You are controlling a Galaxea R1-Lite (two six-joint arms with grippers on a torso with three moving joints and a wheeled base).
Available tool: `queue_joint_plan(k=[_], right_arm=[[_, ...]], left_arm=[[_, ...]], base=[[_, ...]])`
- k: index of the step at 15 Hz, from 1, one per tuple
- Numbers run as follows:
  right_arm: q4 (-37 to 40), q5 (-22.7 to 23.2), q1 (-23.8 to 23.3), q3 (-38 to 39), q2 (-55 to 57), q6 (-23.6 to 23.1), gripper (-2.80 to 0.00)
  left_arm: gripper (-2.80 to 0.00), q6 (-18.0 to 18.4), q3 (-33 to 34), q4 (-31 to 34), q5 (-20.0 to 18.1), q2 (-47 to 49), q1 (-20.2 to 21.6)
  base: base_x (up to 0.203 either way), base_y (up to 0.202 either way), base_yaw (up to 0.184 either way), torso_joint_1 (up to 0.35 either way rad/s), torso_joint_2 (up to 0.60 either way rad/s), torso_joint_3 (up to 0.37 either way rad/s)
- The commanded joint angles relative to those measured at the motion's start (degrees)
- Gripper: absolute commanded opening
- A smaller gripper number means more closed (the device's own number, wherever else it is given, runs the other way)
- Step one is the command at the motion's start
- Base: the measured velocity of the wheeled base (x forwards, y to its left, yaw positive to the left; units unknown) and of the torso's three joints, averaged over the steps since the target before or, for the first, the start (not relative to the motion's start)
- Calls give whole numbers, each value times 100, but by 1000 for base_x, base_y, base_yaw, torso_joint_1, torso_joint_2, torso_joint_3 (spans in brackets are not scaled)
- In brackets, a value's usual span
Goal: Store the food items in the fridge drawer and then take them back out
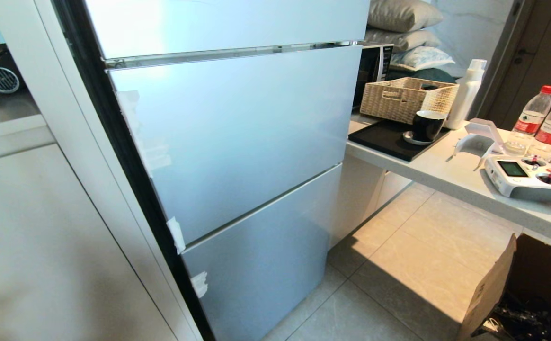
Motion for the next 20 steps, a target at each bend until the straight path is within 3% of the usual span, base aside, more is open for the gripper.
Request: queue_joint_plan(k=[1,9,13,17,20], right_arm=[[0,4,2,-6,9,-7,-280],[0,-2,2,2,9,-4,-280],[0,6,2,2,9,-4,-280],[0,6,2,-5,9,-4,-280],[0,-3,2,-2,9,-4,-280]], left_arm=[[-280,2,0,-4,0,9,5],[-280,68,-1,3,-9,11,1],[-280,155,-795,66,-351,403,-13],[-280,-446,-1631,14,-784,1974,-34],[-280,-1490,-2164,-746,-909,3544,-40]], base=[[0,0,0,0,0,0],[0,0,0,0,0,0],[0,0,0,0,0,0],[0,0,0,0,0,0],[0,0,0,0,0,0]])
